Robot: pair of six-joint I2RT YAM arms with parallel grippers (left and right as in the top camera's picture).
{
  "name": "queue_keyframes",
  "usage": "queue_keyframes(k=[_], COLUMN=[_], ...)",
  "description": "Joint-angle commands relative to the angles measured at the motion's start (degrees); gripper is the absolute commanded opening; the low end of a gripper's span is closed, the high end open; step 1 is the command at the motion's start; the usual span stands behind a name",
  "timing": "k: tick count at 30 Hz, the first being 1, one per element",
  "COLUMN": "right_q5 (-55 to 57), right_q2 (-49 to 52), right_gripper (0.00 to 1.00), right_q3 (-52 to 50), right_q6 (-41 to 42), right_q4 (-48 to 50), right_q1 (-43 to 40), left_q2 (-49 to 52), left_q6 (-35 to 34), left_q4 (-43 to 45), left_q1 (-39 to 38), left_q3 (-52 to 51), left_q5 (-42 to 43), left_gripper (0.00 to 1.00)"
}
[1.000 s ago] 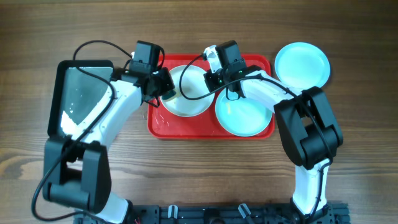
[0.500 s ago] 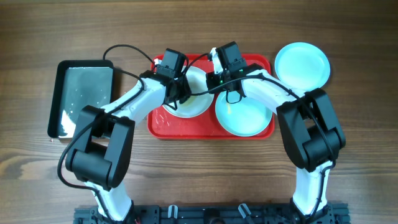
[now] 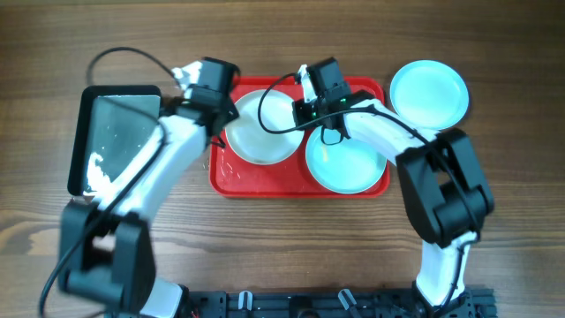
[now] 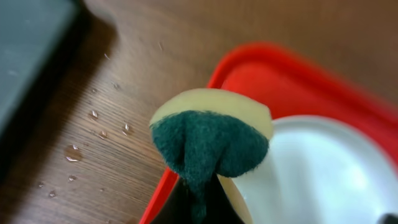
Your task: Clean dirty plates on tray and stack at the side
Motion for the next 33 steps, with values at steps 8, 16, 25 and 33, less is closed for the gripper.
queue_keyframes(k=[8, 16, 25, 33], right_q5=[35.5, 53.2, 27.1, -1.4], right_q2=[-20.5, -20.5, -20.5, -15.3], right_gripper=[0.04, 0.04, 0.04, 0.04], right_q3=[0.1, 0.1, 0.0, -1.6], right_q6=[-41.4, -78.8, -37.5, -5.9], right_q4=[4.1, 11.2, 2.0, -6.8], right_q1=[8.6, 22.4, 6.2, -46.5], left_q2=[-12.0, -12.0, -12.0, -11.8], left_q6=[-5.0, -4.8, -4.8, -4.8], left_q4=[-2.6, -3.5, -4.4, -4.6], left_q1=[20.0, 21.4, 21.4, 21.4], left_q3=[-0.2, -0.2, -0.2, -0.2], left_q5=[1.4, 1.3, 1.3, 1.4], left_gripper=[0.04, 0.04, 0.04, 0.04])
